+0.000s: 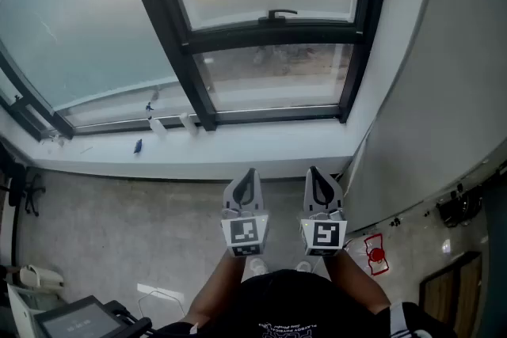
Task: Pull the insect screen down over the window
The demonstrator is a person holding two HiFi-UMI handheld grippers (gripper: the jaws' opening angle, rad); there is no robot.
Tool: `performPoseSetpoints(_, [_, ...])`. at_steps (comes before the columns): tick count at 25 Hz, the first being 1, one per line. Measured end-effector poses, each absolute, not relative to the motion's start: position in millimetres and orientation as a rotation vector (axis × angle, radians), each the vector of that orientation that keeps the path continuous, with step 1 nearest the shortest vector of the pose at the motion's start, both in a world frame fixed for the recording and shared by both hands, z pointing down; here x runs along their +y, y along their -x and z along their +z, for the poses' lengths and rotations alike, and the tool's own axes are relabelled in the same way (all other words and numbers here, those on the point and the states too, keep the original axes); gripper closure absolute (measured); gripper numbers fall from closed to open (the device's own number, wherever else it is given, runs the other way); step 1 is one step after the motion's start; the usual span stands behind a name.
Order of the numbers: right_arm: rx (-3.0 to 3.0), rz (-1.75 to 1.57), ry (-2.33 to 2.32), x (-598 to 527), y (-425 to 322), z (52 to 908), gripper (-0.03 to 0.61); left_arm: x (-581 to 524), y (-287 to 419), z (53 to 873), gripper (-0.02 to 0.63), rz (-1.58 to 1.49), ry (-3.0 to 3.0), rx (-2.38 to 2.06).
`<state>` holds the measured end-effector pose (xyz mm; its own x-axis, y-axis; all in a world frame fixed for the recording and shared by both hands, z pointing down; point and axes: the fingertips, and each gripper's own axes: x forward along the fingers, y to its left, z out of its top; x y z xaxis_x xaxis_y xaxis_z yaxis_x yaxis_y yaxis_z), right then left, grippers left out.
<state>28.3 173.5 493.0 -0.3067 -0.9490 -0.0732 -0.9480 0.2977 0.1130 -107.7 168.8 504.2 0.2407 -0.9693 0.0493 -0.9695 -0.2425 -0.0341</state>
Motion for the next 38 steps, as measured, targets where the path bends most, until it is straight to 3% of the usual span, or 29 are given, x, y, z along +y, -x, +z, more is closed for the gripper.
performPoseSetpoints(22, [-2.542, -0.222, -1.855, 171, -28, 493, 0.574, 168, 110, 509, 0.612, 0.146, -2.488, -1.939])
performPoseSetpoints(38, [-2.580, -0.207, -1.796, 158, -65, 497, 0.574, 158, 67, 507, 0.612, 0.106, -2.442, -1.971])
